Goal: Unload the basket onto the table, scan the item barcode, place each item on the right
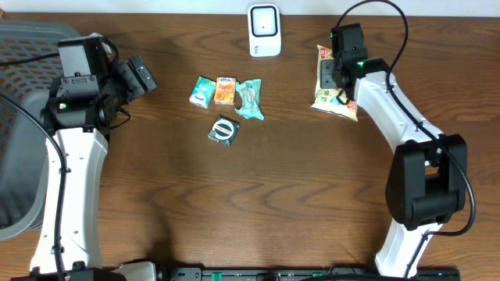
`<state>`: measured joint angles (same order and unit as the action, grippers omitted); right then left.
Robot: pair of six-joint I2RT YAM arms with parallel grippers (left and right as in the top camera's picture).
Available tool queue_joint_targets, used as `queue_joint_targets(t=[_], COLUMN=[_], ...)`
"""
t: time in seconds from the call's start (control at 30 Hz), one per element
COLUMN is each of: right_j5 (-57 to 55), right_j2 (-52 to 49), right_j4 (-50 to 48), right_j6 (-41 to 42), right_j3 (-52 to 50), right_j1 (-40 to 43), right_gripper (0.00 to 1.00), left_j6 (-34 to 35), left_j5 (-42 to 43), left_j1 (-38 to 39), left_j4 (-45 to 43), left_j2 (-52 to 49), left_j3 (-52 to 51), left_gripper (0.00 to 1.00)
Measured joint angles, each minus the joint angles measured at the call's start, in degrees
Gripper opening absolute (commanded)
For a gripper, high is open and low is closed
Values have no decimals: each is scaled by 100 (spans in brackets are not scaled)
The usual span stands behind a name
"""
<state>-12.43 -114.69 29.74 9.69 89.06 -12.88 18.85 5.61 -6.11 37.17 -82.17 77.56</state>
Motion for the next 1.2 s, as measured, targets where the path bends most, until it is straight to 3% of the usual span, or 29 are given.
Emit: queue_joint_targets(t=[0.1, 0.27, 0.47, 0.63, 0.73, 0.83, 0.9, 1.03, 1.2], right_j5=[50, -238, -1091, -1453, -1561, -1495, -1394, -1213, -87], right_j2=[-9, -299, -1207, -1314, -1366, -1416, -1421, -1292, -1099], right_j4=[-275, -719, -743, -767, -772, -662, -588, -358, -28], right_j6=[-11, -44, -61, -55, -44, -81, -105, -120, -120], right_j3=[0, 9, 7, 22, 59, 114, 136, 269, 367], right_j1=[-120, -299, -299, -299, -267, -179, -85, 76, 446], right_gripper=[73, 92, 93, 90, 74, 26, 4, 1, 1], left_j6=[0, 0, 0, 0, 0, 0, 0, 0, 0], left_j5=[0, 0, 0, 0, 0, 0, 0, 0, 0], left_j1=[0, 0, 0, 0, 0, 0, 0, 0, 0], left_j4=[-2, -2, 0, -2, -2, -2, -2, -2, 0], left_j2=[0, 0, 0, -2, 0, -2, 0, -2, -2], left_j3=[0, 0, 0, 0, 0, 0, 0, 0, 0], left_gripper=[98, 98, 98, 98, 98, 98, 98, 98, 98])
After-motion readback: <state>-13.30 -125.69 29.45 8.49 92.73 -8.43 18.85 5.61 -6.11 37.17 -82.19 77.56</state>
